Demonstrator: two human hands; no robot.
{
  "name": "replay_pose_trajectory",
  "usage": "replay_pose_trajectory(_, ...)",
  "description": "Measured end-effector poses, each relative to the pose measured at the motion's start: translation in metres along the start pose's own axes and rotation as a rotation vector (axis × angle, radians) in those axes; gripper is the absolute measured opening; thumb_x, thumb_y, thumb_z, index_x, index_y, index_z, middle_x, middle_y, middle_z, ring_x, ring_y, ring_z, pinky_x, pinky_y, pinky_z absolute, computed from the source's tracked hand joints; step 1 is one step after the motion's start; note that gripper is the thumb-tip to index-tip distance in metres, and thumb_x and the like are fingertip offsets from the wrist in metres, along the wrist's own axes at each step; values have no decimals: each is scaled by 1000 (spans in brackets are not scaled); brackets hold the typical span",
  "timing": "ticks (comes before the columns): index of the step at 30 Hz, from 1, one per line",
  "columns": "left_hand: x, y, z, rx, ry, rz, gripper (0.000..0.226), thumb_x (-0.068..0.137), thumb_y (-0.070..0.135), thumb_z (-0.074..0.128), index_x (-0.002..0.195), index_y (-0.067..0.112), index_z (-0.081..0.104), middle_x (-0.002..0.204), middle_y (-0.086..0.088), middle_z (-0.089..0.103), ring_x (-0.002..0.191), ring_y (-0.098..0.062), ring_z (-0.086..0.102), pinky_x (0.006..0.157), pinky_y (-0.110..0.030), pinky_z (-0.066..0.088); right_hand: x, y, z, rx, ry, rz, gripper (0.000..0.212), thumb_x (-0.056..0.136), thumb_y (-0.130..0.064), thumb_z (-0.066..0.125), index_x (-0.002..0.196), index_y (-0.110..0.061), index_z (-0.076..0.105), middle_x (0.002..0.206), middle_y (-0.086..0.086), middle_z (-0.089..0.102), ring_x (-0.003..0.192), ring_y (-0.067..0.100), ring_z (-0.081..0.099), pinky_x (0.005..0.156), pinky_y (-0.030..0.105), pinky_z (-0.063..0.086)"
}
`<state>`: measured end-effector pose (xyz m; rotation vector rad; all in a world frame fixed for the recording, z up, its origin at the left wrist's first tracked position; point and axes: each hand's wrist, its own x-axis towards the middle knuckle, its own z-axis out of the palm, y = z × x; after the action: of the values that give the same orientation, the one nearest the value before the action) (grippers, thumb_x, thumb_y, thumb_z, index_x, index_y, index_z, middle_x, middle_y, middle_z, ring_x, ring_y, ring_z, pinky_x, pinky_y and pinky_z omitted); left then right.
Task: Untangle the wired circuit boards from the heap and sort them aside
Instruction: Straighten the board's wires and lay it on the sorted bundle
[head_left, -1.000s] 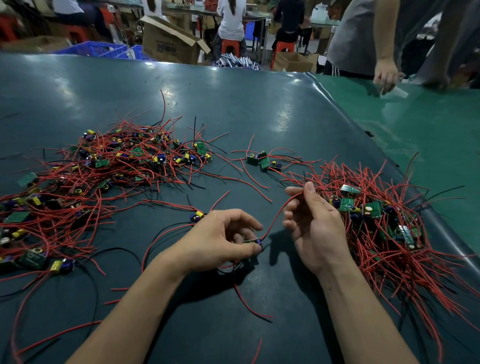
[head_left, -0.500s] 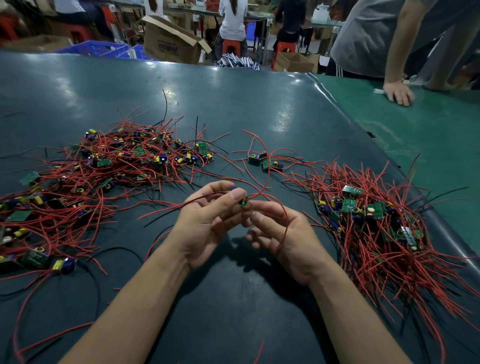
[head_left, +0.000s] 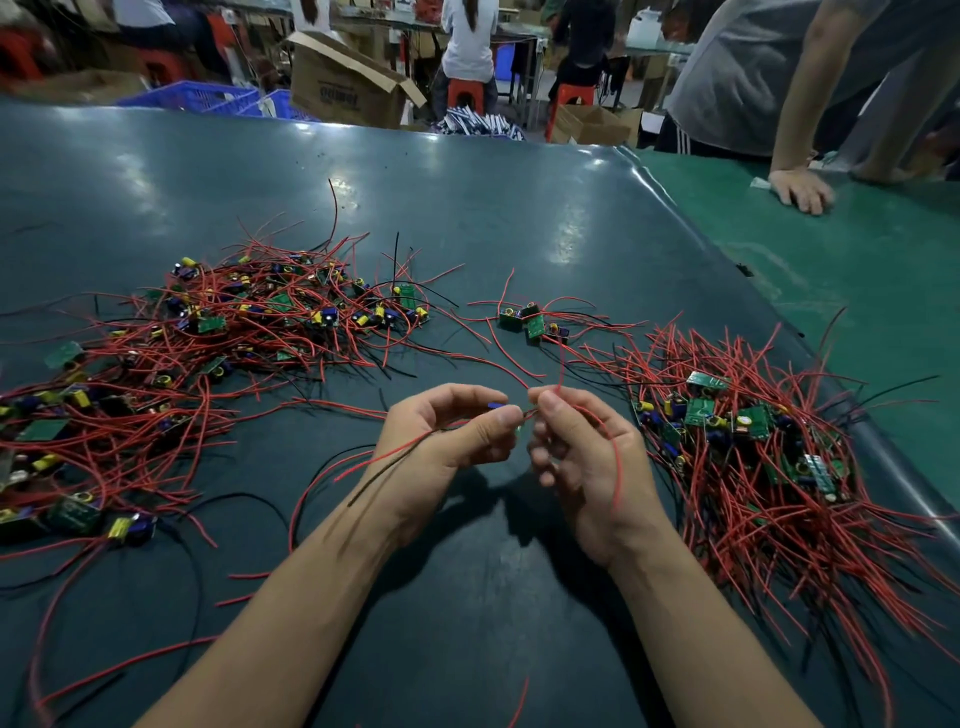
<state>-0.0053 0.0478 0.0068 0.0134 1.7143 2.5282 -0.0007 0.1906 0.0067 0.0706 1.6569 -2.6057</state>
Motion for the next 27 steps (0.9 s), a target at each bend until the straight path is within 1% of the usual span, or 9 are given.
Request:
replay_pose_trajectory(3, 1, 1, 0, -75, 20, -11, 21, 64, 12, 77, 83, 7, 67, 71, -6, 69, 61, -16, 67, 58, -21, 54, 4, -7, -4, 203, 66, 50, 15, 75, -27, 66, 79, -14, 74, 60, -4, 53, 46, 6, 45, 38, 16, 32)
replay_pose_trajectory(7, 2, 0, 1, -116, 63, 9, 22, 65, 9, 77, 83, 6, 66, 73, -7, 68, 61, -17, 67, 59, -21, 54, 9, -13, -11, 454, 168, 143, 17, 78, -24, 64, 87, -10, 64, 69, -1, 54, 49, 5, 48, 38, 14, 36)
replay_pose_trajectory(11, 5, -4, -3, 27, 172, 186, 24, 64, 7, 82, 83, 8, 67, 75, -5, 70, 67, -19, 68, 66, -27, 58, 5, -6, -5, 195, 96, 339, 40, 71, -28, 70, 103, -4, 66, 74, 2, 61, 54, 5, 56, 42, 11, 42)
replay_pose_trajectory(14, 4, -7, -3, 161, 214, 295, 23, 68, 4, 84, 84, 10, 68, 77, -5, 73, 69, -20, 70, 69, -27, 58, 6, -6, -6, 329, 77, 408, 32, 74, -26, 68, 95, -3, 66, 67, 1, 58, 46, 3, 53, 39, 10, 41)
replay_pose_trajectory(18, 4, -9, 0, 64, 298, 286, 21, 71, 2, 82, 84, 10, 68, 78, -5, 73, 71, -20, 71, 67, -23, 56, 9, -15, -16, 634, 100, 355, 16, 78, -20, 65, 86, -7, 68, 68, -1, 59, 48, 3, 55, 38, 9, 42)
replay_pose_trajectory(20, 5, -10, 1, 80, 296, 298, 22, 71, 2, 82, 84, 11, 67, 77, -3, 73, 73, -19, 70, 69, -24, 56, 8, -11, -14, 513, 93, 337, 20, 78, -22, 66, 89, -6, 70, 69, 1, 61, 49, 4, 56, 38, 10, 42)
replay_pose_trajectory(23, 4, -12, 0, 201, 235, 376, 23, 70, 1, 83, 85, 9, 67, 78, -3, 73, 75, -12, 70, 71, -19, 54, 5, 1, -4, 20, 90, 246, 33, 86, -37, 63, 89, -4, 72, 66, 2, 66, 47, 6, 55, 39, 15, 42)
replay_pose_trajectory(24, 3, -13, 0, 260, 201, 409, 23, 70, 1, 83, 85, 9, 67, 80, -4, 73, 75, -12, 70, 71, -19, 54, 4, 4, -2, -62, 92, 203, 37, 84, -40, 63, 89, -5, 72, 66, 2, 66, 47, 8, 55, 39, 17, 42)
replay_pose_trajectory(27, -1, -15, 0, 410, 139, 478, 24, 70, 8, 85, 85, 17, 69, 81, -2, 73, 76, -15, 71, 74, -23, 55, 4, 1, -3, 25, 67, 229, 43, 81, -44, 62, 93, -4, 71, 64, 0, 61, 45, 7, 50, 37, 16, 37)
